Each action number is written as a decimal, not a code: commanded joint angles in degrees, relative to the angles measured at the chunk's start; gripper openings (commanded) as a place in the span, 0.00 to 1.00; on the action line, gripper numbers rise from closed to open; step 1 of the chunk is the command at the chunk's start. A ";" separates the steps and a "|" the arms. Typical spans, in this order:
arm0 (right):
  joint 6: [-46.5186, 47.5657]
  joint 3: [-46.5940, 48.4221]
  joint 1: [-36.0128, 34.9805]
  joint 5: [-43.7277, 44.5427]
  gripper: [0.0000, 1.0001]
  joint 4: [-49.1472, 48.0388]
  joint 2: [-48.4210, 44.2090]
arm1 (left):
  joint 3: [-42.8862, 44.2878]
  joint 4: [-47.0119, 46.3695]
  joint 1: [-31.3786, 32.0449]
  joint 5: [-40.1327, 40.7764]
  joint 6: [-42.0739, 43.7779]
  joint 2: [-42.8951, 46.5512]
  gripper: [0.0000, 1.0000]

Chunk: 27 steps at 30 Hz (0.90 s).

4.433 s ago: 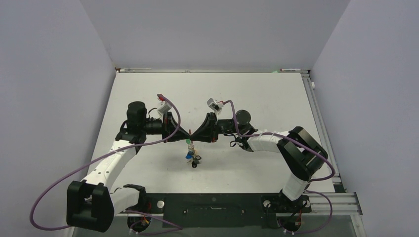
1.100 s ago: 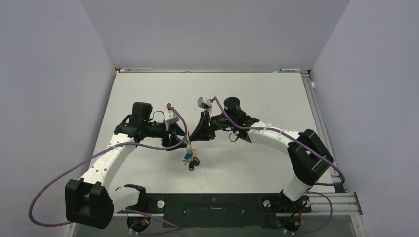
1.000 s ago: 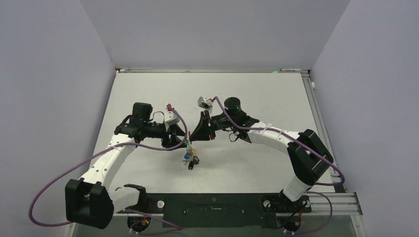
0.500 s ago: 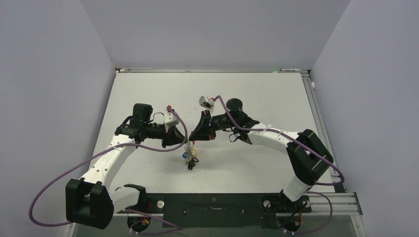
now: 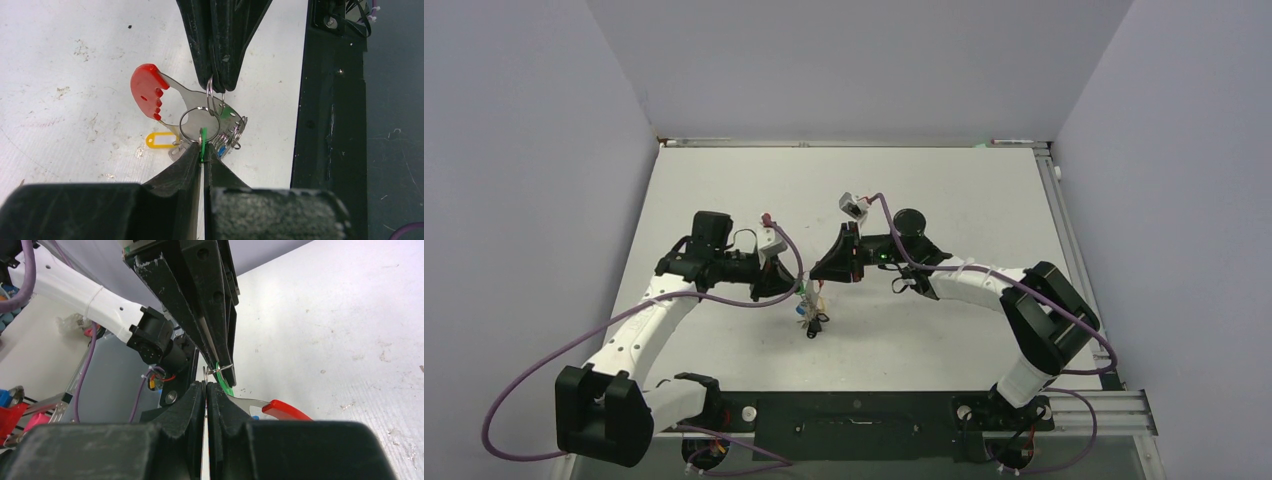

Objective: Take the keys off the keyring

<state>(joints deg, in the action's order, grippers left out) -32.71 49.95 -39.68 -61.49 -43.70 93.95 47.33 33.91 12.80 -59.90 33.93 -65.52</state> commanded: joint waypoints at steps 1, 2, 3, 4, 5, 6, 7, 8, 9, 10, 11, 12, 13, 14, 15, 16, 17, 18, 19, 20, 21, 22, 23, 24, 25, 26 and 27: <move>-5.30 -0.86 -0.10 4.10 0.05 -14.19 -1.14 | 1.18 -4.29 1.65 -0.23 -4.25 0.02 0.00; -5.89 -1.25 -0.29 4.69 0.05 -15.39 -0.90 | 1.31 -4.86 2.11 -0.10 -5.09 -0.35 0.00; -6.48 -1.57 -0.55 5.29 0.05 -16.23 -0.69 | 1.54 -5.12 2.59 -0.07 -5.70 -0.75 0.00; -6.95 -1.94 -0.76 5.93 0.05 -17.07 -0.38 | 1.72 -5.24 3.11 0.15 -5.84 -1.08 0.00; -7.34 -2.29 -1.06 6.45 0.05 -17.96 -0.17 | 1.93 -5.26 3.79 0.47 -5.89 -1.43 0.00; -7.70 -2.70 -1.34 6.88 0.05 -18.78 0.07 | 2.04 -5.30 4.46 0.75 -5.96 -1.72 0.00; -8.01 -3.01 -1.55 7.47 0.05 -19.88 0.31 | 2.14 -5.34 5.04 1.01 -6.05 -2.01 0.00; -8.26 -3.28 -1.80 7.83 0.05 -20.51 0.44 | 2.23 -5.37 5.51 1.16 -6.07 -2.17 0.00; -8.37 -3.55 -1.99 8.12 0.05 -21.13 0.56 | 2.24 -5.42 6.05 1.33 -6.04 -2.34 0.00; -8.51 -3.81 -2.23 8.41 0.05 -21.53 0.81 | 2.24 -5.43 6.29 1.56 -6.07 -2.46 0.00; -8.58 -3.95 -2.41 8.55 0.05 -21.74 0.87 | 2.24 -5.43 6.50 1.74 -5.98 -2.55 0.00; -8.60 -4.06 -2.46 8.65 0.05 -21.87 1.06 | 2.13 -5.36 6.61 1.86 -5.92 -2.59 0.00; -8.60 -4.19 -2.50 8.80 0.05 -21.95 1.12 | 2.03 -5.41 6.62 1.88 -5.83 -2.60 0.00; -8.63 -4.39 -2.55 9.03 0.05 -22.06 1.11 | 1.91 -5.37 6.63 2.03 -5.75 -2.46 0.00; -8.75 -4.61 -2.53 9.18 0.05 -22.35 1.16 | 1.75 -5.39 6.63 2.14 -5.68 -2.45 0.00; -8.96 -4.75 -2.43 9.20 0.05 -22.73 1.17 | 1.65 -5.08 6.63 2.14 -5.41 -2.51 0.00; -9.13 -4.90 -2.38 9.20 0.05 -22.93 1.17 | 1.56 -4.49 6.63 1.93 -4.89 -2.38 0.00; -9.28 -4.95 -2.14 9.20 0.05 -22.93 1.10 | 1.42 -4.15 6.51 1.76 -4.69 -2.23 0.00; -9.41 -5.03 -1.85 9.20 0.05 -22.96 1.03 | 1.30 -3.87 6.27 1.68 -4.67 -2.06 0.00; -9.47 -5.08 -1.49 9.20 0.05 -22.87 0.87 | 1.16 -3.59 5.85 1.28 -4.67 -1.81 0.00; -9.54 -5.19 -0.98 9.20 0.05 -22.80 0.65 | 0.98 -3.42 5.20 0.83 -4.60 -1.54 0.00; -9.64 -5.28 -0.44 9.20 0.05 -22.77 0.39 | 0.86 -3.23 4.38 0.31 -4.58 -1.24 0.00; -9.63 -5.35 0.13 9.08 0.05 -22.57 0.10 | 0.72 -3.03 3.15 -0.37 -4.58 -0.81 0.00; -9.70 -5.45 0.76 8.91 0.05 -22.23 -0.27 | 0.82 -2.67 1.78 -1.00 -4.58 -0.39 0.00; -9.54 -5.62 1.40 8.75 0.05 -22.02 -0.74 | 0.95 -2.27 0.19 -1.61 -4.53 -0.06 0.00; -9.41 -5.77 2.10 8.59 0.05 -21.77 -1.19 | 1.14 -1.74 -1.82 -2.26 -4.34 0.37 0.00; -9.45 -5.89 2.78 8.37 0.05 -21.58 -1.56 | 1.51 -1.15 -3.78 -2.75 -4.04 0.73 0.00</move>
<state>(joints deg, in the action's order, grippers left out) -41.91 44.25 -39.51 -52.97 -60.01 95.42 47.37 31.31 14.59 -58.78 28.80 -67.44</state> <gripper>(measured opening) 0.057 0.009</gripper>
